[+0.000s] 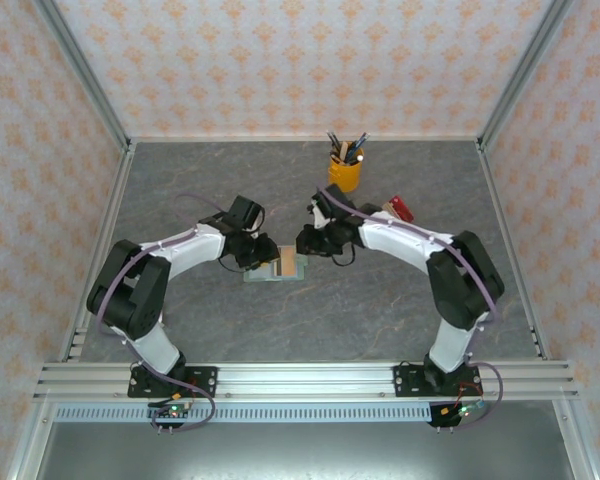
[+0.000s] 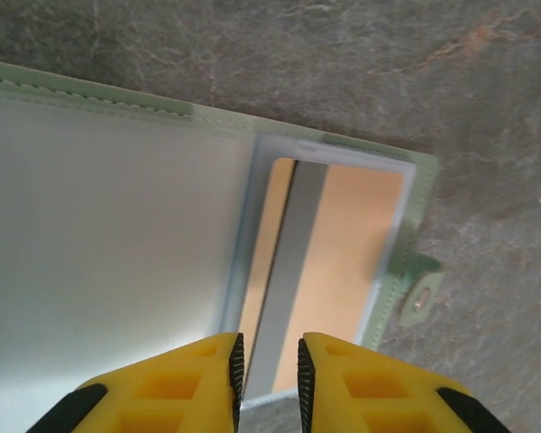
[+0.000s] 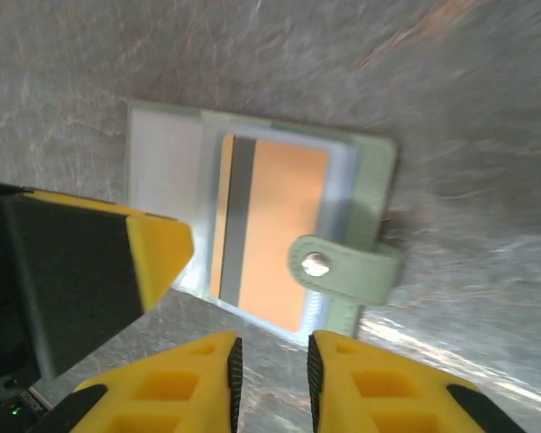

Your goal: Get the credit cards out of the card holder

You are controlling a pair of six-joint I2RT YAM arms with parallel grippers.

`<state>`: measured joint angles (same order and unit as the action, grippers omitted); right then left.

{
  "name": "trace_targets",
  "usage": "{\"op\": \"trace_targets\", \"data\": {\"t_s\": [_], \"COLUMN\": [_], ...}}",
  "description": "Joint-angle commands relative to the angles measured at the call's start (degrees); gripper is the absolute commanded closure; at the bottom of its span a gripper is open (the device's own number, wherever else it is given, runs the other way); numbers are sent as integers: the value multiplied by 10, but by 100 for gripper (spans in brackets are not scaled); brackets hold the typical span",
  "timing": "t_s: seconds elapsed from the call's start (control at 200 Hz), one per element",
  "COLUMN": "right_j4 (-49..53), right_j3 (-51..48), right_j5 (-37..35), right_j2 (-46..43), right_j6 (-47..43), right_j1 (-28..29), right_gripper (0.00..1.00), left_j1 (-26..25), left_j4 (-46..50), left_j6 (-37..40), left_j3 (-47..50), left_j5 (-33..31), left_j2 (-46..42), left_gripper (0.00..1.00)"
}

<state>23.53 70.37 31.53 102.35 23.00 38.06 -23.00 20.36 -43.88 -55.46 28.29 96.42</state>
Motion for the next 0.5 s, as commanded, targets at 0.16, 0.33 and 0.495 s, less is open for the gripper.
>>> {"op": "trace_targets", "data": {"t_s": [0.16, 0.33, 0.495], "right_j4": [-27, -15, 2], "right_j3": [11, 27, 40], "right_j5": [15, 21, 10], "right_j2": [54, 81, 103], "right_j6": [69, 66, 60], "right_j1": [27, 31, 32], "right_gripper": [72, 72, 72], "left_j1": [2, 2, 2], "left_j4": [-20, -26, -33], "left_j6": [-3, -2, -1], "left_j3": [-6, -8, -8], "left_j5": [-12, -7, 6], "left_j2": [21, 35, 46], "left_gripper": [77, 78, 78]}}
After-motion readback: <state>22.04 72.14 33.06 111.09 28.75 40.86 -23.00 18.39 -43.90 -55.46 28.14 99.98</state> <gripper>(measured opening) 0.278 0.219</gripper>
